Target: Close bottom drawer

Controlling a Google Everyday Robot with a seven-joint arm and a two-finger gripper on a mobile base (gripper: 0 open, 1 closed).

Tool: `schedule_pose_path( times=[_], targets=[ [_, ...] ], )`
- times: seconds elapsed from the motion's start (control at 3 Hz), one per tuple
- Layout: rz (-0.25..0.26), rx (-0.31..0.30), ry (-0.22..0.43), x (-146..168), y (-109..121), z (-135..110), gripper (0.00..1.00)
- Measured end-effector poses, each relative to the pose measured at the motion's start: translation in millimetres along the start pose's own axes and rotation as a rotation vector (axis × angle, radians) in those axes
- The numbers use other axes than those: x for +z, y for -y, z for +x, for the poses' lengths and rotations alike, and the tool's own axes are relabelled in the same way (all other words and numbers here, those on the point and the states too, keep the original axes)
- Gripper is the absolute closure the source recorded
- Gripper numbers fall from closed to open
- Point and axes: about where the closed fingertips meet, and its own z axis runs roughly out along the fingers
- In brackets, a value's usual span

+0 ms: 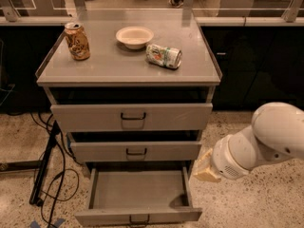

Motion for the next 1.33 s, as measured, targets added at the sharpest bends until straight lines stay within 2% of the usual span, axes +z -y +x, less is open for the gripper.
schedule_pose_path(
  times=[0.33, 0.67, 1.0, 1.33],
  targets=[
    [0.023, 0.034, 0.048, 36.5, 7.3, 12.2, 1.00],
    [0.004, 0.027, 0.110, 78.0, 14.3, 17.9, 1.00],
    [0.004, 0.027, 0.110, 78.2, 14.2, 17.9, 1.00],
    [-0.019, 0.045, 0.091, 100.3, 1.1, 22.1, 1.00]
  ],
)
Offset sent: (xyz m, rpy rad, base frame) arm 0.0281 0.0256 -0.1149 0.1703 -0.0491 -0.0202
